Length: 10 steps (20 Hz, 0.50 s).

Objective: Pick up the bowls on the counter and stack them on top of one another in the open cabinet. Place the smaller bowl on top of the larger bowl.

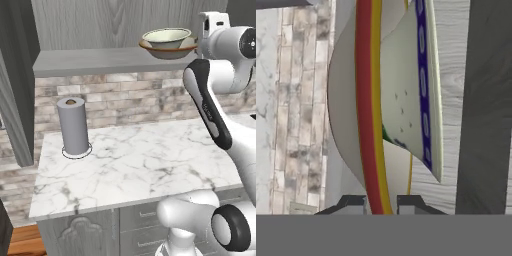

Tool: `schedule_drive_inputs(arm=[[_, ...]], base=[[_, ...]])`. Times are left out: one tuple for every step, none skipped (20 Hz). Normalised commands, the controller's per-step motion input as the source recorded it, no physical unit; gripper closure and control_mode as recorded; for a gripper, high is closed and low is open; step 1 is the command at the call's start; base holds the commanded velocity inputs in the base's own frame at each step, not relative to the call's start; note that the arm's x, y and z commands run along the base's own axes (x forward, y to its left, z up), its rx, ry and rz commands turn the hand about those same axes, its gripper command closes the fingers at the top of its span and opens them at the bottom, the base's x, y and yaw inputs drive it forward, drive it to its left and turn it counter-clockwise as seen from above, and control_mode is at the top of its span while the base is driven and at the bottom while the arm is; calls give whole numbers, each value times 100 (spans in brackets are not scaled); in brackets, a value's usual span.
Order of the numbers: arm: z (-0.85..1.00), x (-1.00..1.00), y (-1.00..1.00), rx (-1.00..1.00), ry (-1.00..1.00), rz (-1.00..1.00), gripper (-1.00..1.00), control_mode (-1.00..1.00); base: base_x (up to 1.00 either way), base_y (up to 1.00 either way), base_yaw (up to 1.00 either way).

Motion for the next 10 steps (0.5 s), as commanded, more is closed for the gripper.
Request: schedule_drive_inputs(arm=[[-11, 38, 2, 0, 0, -2, 100, -100], [-12, 39, 2, 0, 0, -3, 100, -100], [-14, 40, 3, 0, 0, -3, 100, -100], [-15, 42, 3, 0, 0, -3, 100, -100], [-14, 44, 4, 0, 0, -3, 100, -100], [-13, 44, 6, 0, 0, -3, 100, -100], [-13, 45, 6, 0, 0, -3, 100, -100], [-12, 45, 7, 0, 0, -3, 100, -100], [-13, 46, 7, 0, 0, -3, 100, -100], [-14, 48, 9, 0, 0, -3, 100, -100]], base=[[0, 0, 0], [0, 0, 0], [0, 0, 0], [0, 0, 0], [0, 0, 0], [0, 0, 0], [0, 0, 0], [0, 0, 0], [0, 0, 0], [0, 0, 0]])
